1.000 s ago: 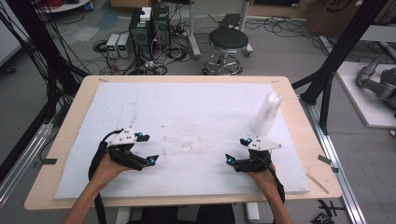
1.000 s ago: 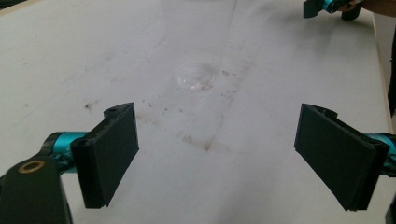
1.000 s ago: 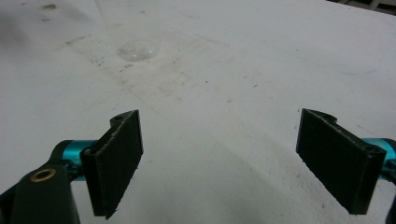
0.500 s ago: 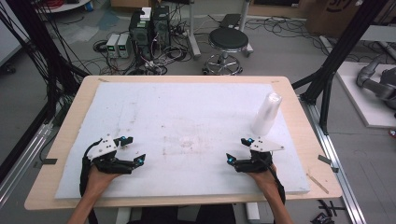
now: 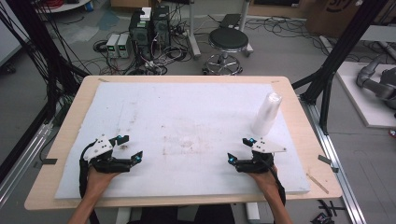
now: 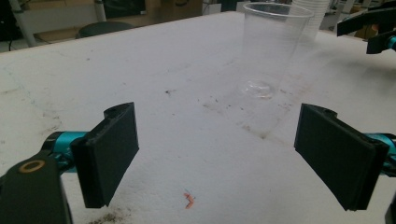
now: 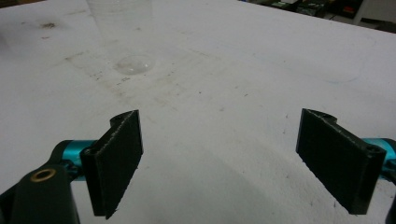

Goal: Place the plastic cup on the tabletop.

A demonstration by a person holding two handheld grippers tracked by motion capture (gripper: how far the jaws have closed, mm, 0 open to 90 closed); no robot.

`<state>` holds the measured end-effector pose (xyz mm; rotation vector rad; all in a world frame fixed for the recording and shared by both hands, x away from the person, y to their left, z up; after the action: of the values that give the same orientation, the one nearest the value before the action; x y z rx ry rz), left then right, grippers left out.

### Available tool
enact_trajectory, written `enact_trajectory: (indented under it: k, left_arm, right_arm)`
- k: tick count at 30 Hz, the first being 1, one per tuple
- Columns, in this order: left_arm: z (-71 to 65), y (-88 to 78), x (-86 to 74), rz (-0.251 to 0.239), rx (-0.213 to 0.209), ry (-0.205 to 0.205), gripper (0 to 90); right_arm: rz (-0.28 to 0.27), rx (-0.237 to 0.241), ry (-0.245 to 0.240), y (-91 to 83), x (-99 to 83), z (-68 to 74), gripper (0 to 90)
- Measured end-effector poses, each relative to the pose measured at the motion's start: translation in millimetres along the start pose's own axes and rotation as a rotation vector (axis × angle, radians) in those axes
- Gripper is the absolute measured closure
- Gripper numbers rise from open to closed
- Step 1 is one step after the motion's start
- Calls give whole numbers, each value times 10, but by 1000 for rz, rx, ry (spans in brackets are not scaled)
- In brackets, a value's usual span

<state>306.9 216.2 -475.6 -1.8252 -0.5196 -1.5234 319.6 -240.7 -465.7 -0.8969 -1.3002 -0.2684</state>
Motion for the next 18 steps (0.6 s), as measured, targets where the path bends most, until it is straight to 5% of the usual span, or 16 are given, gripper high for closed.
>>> enact_trajectory:
  k: [18]
  left_arm:
    - [-16, -7, -3, -8, 12, 14, 137]
  right_arm:
    - [-5, 4, 7, -12, -4, 0, 146]
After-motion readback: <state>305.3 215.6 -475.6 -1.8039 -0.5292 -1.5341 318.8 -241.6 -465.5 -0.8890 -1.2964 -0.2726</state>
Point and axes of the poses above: each handheld gripper's, and its own axes: y roughly forward along the jaws, x roughly out of its top, z roughly to its left, the point moved 3 cm from there along y, roughly forward along the jaws, and after that the axes turned 2 degrees about x, right-handed, at the moved point
